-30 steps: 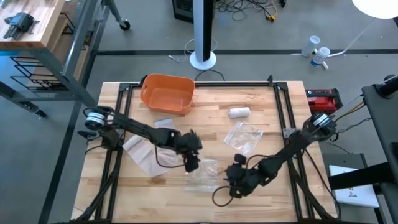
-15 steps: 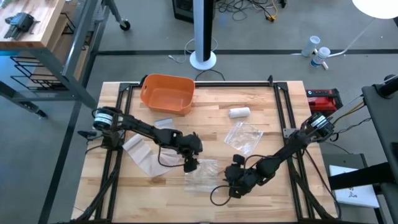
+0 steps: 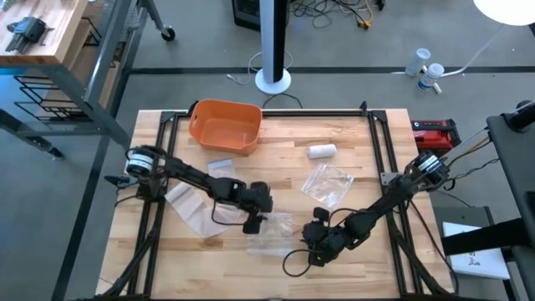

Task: Roll bandage
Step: Open the transparent zip bag

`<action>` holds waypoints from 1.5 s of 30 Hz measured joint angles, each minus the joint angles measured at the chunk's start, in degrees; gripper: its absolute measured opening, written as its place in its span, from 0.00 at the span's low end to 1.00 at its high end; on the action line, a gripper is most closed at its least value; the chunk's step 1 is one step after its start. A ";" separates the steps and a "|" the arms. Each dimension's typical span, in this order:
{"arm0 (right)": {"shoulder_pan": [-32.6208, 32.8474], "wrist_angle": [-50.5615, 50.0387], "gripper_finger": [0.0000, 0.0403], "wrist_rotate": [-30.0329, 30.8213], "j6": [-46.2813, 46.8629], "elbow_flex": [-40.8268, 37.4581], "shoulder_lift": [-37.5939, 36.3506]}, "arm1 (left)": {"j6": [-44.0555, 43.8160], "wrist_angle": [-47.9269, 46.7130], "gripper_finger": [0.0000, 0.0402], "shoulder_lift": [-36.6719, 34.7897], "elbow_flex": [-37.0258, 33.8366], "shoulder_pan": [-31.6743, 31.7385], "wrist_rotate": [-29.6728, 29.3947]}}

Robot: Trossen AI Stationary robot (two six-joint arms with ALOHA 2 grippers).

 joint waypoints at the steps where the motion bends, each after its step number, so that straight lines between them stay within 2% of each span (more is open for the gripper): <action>1: 0.00 0.00 0.27 0.25 -0.39 0.00 -0.01 | 1.21 -0.04 0.41 0.01 0.00 -0.40 -1.92; 6: 0.00 -0.81 0.24 0.39 -2.19 0.00 -1.58 | 6.09 0.95 0.34 0.10 -0.03 -0.94 -9.61; 14: 0.02 -9.38 0.18 0.64 -2.16 0.00 -10.23 | 6.59 3.37 0.12 1.82 -0.02 -0.64 -10.64; 18: 1.36 -11.95 0.14 4.67 -2.18 0.00 -16.04 | 5.59 7.28 0.03 3.55 0.07 -0.70 -13.47; 23: 4.15 -12.70 0.10 9.92 -2.22 -0.54 -21.08 | 5.69 10.63 0.07 3.00 0.11 -0.77 -16.83; 27: 5.86 -12.83 0.10 14.52 -2.41 -1.39 -21.75 | 6.60 6.57 0.09 0.90 1.58 -1.32 -17.55; 30: 6.54 -12.60 0.11 19.81 -1.72 -2.40 -20.55 | 6.47 1.86 0.07 -1.24 5.01 -2.43 -18.46; 34: 6.56 -14.87 0.16 19.44 0.42 -3.13 -18.80 | 6.41 -8.82 0.01 -2.11 11.97 -4.93 -23.72; 36: 6.91 -19.38 0.19 19.42 1.94 -2.60 -19.18 | 6.47 -13.80 0.00 -2.04 16.03 -6.29 -26.69; 41: 8.42 -31.96 0.29 20.08 6.44 0.52 -23.80 | 11.24 -21.13 0.00 -2.24 25.60 -9.43 -35.19; 45: 9.84 -30.71 0.36 19.98 2.13 2.22 -28.83 | 15.50 -21.31 0.00 -2.28 31.51 -10.47 -38.91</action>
